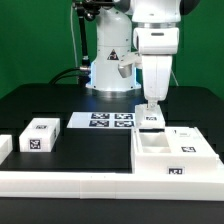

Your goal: Assemble cabinet

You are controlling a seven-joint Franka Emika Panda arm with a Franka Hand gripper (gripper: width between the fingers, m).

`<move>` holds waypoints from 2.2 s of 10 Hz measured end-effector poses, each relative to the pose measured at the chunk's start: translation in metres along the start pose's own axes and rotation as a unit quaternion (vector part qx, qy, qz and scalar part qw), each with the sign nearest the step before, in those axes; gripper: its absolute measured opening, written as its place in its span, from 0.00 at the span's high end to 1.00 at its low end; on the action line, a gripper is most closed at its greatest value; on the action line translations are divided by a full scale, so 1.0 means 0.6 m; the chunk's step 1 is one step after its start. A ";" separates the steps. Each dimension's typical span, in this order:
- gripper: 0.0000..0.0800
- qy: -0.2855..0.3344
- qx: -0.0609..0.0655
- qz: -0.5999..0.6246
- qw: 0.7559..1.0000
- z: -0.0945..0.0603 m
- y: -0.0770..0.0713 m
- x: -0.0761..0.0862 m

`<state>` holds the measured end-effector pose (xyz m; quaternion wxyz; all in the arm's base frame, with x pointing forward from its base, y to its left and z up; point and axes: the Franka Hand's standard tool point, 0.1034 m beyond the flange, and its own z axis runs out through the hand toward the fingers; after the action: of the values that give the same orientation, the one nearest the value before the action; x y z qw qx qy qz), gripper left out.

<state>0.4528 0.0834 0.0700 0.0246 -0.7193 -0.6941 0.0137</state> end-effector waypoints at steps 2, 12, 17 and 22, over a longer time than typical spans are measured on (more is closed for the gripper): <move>0.93 0.001 0.001 0.001 1.000 0.002 0.002 -0.001; 0.92 0.011 -0.007 0.009 1.000 0.005 0.049 -0.001; 0.92 0.009 0.006 0.013 1.000 -0.005 0.099 0.001; 0.92 0.013 0.023 0.003 1.000 -0.005 0.170 0.000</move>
Offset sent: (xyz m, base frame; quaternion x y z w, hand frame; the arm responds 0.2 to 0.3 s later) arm 0.0132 -0.0037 0.0001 0.0045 0.0019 -0.0054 1.0000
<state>0.5549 0.0794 0.0671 0.0506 -0.7207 -0.6911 0.0205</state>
